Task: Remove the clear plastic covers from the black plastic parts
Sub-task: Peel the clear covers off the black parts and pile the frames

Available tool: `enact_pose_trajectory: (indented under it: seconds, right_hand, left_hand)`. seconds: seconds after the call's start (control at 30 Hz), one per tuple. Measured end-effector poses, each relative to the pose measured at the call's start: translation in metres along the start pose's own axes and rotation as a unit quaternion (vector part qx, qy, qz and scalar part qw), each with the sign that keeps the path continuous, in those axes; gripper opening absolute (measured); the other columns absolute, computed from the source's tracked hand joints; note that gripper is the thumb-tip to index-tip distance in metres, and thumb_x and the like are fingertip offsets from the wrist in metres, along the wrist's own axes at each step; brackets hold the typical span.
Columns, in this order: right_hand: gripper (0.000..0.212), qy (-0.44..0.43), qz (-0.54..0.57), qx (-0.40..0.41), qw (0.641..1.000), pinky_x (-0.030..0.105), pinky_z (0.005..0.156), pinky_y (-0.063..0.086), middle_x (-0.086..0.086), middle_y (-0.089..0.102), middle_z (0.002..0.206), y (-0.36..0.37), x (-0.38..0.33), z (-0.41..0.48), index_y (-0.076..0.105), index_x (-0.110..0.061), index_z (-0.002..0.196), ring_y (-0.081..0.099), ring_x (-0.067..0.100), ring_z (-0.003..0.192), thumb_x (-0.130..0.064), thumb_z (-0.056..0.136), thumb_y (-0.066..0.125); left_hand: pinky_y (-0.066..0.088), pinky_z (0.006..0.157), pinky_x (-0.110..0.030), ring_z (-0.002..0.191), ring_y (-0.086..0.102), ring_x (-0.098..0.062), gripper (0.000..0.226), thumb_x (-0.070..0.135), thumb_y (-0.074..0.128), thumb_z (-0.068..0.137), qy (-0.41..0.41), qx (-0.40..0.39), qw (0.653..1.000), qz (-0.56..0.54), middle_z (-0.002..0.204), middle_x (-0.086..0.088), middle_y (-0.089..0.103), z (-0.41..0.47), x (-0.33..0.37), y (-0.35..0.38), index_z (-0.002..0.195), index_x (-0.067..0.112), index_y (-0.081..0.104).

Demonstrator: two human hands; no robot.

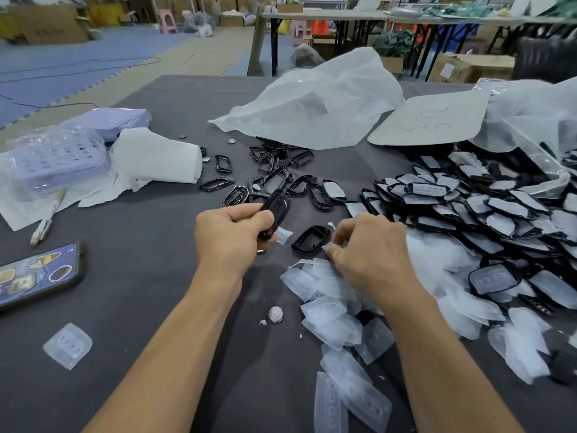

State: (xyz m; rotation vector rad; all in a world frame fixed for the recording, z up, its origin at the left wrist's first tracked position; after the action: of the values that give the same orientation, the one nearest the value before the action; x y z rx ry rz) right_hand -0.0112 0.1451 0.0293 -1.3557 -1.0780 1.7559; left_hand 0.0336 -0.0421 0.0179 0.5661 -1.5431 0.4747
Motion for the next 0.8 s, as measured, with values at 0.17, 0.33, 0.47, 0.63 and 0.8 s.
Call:
enact_pose_trajectory:
  seconds: [0.17,0.33,0.47,0.63,0.8]
  right_hand:
    - [0.019,0.052,0.417,0.040,0.906,0.027,0.059,0.050,-0.007,0.067,0.063,-0.005,0.002,0.002,0.070,-0.018,0.069,0.057,0.008,0.058,-0.015,0.083,0.082]
    - [0.021,0.093,0.561,0.006,0.823,0.014,0.047,0.038,-0.008,0.062,0.061,-0.002,-0.004,0.002,0.073,-0.016,0.074,0.047,0.003,0.049,0.001,0.085,0.077]
    - [0.016,0.112,0.599,-0.038,0.792,0.017,0.046,0.041,-0.004,0.061,0.059,0.000,-0.007,0.003,0.077,-0.013,0.087,0.046,0.007,0.048,0.000,0.093,0.070]
    - [0.012,0.100,0.594,-0.034,0.798,0.016,0.046,0.042,0.000,0.063,0.056,0.000,-0.011,0.001,0.075,-0.010,0.087,0.051,0.007,0.045,0.000,0.092,0.071]
    - [0.016,0.117,0.616,-0.009,0.779,0.018,0.051,0.045,0.002,0.067,0.066,-0.002,-0.009,0.002,0.075,-0.012,0.082,0.055,0.010,0.055,0.001,0.091,0.072]
  left_hand:
    - [0.052,0.047,-0.018,0.050,0.069,-0.015,0.010,-0.002,0.078,0.084,0.001,-0.009,1.000,0.005,0.063,-0.007,0.075,-0.001,-0.002,0.002,0.088,0.007,0.080]
    - [0.052,0.048,-0.019,0.051,0.071,-0.016,0.014,-0.001,0.080,0.082,0.010,-0.014,1.000,0.017,0.065,-0.006,0.076,-0.003,-0.003,0.006,0.082,0.013,0.080]
    - [0.054,0.050,-0.023,0.053,0.072,-0.020,0.017,0.000,0.080,0.083,0.000,-0.041,0.999,-0.001,0.068,-0.010,0.076,-0.006,-0.003,0.007,0.077,0.016,0.082]
    - [0.053,0.050,-0.021,0.051,0.064,-0.017,0.027,0.000,0.069,0.088,-0.085,-0.226,0.968,-0.073,0.071,-0.012,0.074,-0.011,-0.001,0.011,0.102,0.018,0.082]
    - [0.056,0.051,-0.023,0.055,0.069,-0.021,0.015,-0.003,0.069,0.089,-0.119,-0.254,0.959,-0.032,0.073,-0.017,0.074,-0.015,-0.004,0.014,0.093,0.005,0.081]
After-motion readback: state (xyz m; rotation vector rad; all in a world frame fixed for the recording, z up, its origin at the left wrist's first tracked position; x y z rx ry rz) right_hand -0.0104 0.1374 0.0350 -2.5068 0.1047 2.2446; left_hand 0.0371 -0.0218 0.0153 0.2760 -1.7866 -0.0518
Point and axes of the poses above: each hand's wrist, its own z-axis towards the middle knuckle, its own y-axis out of the palm, x = y × z, the point moved 2 cm from there along z, towards the middle knuckle
